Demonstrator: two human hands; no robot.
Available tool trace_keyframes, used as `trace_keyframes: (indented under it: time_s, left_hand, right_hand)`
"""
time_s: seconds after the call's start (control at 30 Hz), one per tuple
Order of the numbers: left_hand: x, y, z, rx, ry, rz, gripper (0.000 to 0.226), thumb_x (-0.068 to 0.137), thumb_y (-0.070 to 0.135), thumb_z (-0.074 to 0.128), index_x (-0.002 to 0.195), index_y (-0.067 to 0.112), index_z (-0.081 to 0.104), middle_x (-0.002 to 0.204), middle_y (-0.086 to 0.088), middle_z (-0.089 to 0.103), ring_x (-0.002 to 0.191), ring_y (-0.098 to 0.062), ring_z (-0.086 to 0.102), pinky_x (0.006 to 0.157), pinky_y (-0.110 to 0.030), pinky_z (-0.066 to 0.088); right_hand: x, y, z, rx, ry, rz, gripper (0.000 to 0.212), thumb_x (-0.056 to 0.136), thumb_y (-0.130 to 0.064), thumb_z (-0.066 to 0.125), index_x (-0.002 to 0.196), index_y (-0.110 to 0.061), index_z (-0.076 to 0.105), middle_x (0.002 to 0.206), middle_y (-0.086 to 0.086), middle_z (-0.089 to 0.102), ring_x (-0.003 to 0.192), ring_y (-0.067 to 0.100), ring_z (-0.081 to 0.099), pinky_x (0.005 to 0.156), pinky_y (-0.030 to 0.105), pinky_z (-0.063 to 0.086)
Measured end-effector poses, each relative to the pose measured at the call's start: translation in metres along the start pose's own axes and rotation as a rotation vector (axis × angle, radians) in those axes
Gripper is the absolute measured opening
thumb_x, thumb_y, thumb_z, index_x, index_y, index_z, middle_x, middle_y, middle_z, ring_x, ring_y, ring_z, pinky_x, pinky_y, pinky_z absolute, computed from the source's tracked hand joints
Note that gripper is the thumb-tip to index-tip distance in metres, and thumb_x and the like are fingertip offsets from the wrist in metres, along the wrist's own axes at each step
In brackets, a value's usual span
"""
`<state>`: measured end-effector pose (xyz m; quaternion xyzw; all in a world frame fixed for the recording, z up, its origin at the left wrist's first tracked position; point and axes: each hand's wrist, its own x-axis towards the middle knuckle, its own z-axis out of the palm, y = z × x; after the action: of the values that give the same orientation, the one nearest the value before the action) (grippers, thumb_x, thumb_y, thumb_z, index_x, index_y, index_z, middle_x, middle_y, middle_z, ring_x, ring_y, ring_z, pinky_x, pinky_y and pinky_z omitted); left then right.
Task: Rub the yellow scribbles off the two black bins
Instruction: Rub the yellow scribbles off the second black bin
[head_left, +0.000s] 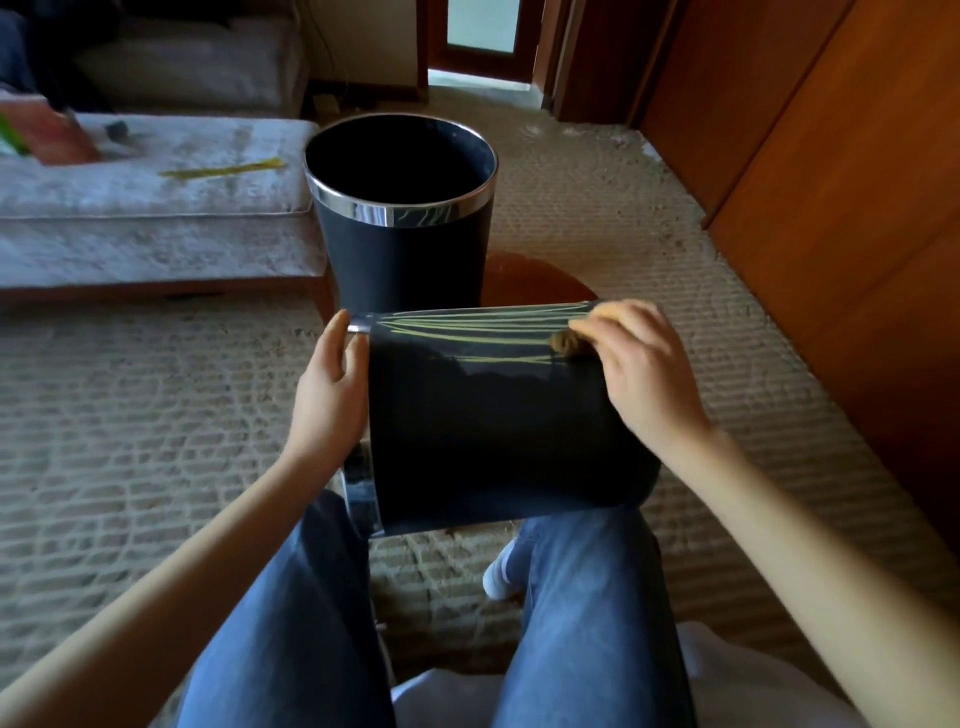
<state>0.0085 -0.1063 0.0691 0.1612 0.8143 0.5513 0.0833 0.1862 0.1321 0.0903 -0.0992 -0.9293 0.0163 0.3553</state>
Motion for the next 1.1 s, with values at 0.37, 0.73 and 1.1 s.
trace_keyframes:
  time_s: [0.37, 0.73, 1.1]
  left_hand:
    - [0.014, 0.010, 0.002, 0.006, -0.038, -0.068, 0.047, 0.104, 0.024, 0.038, 0.150, 0.015, 0.040, 0.152, -0.002, 0.046, 0.141, -0.014, 0.039, 0.117, -0.028, 0.026]
    - [0.010, 0.010, 0.001, 0.093, -0.024, -0.055, 0.045, 0.105, 0.025, 0.036, 0.149, 0.018, 0.041, 0.150, -0.003, 0.048, 0.138, -0.018, 0.042, 0.101, -0.019, 0.027]
    - [0.010, 0.018, 0.001, 0.122, -0.031, -0.091, 0.048, 0.103, 0.018, 0.032, 0.151, 0.017, 0.038, 0.151, -0.008, 0.047, 0.136, -0.024, 0.044, 0.099, -0.021, 0.030]
  right_hand:
    - [-0.049, -0.035, -0.019, 0.038, 0.076, 0.090, 0.025, 0.086, 0.007, 0.062, 0.101, -0.007, 0.077, 0.105, 0.008, 0.071, 0.098, 0.028, 0.060, 0.099, 0.036, 0.045]
    - [-0.023, -0.033, -0.004, 0.027, 0.051, -0.086, 0.021, 0.095, -0.003, 0.057, 0.103, -0.010, 0.075, 0.102, 0.004, 0.071, 0.094, 0.028, 0.057, 0.082, 0.045, 0.049]
    - [-0.022, -0.047, -0.019, 0.080, -0.119, -0.049, 0.031, 0.084, 0.004, 0.064, 0.107, -0.012, 0.075, 0.096, 0.004, 0.067, 0.092, 0.032, 0.060, 0.083, 0.049, 0.047]
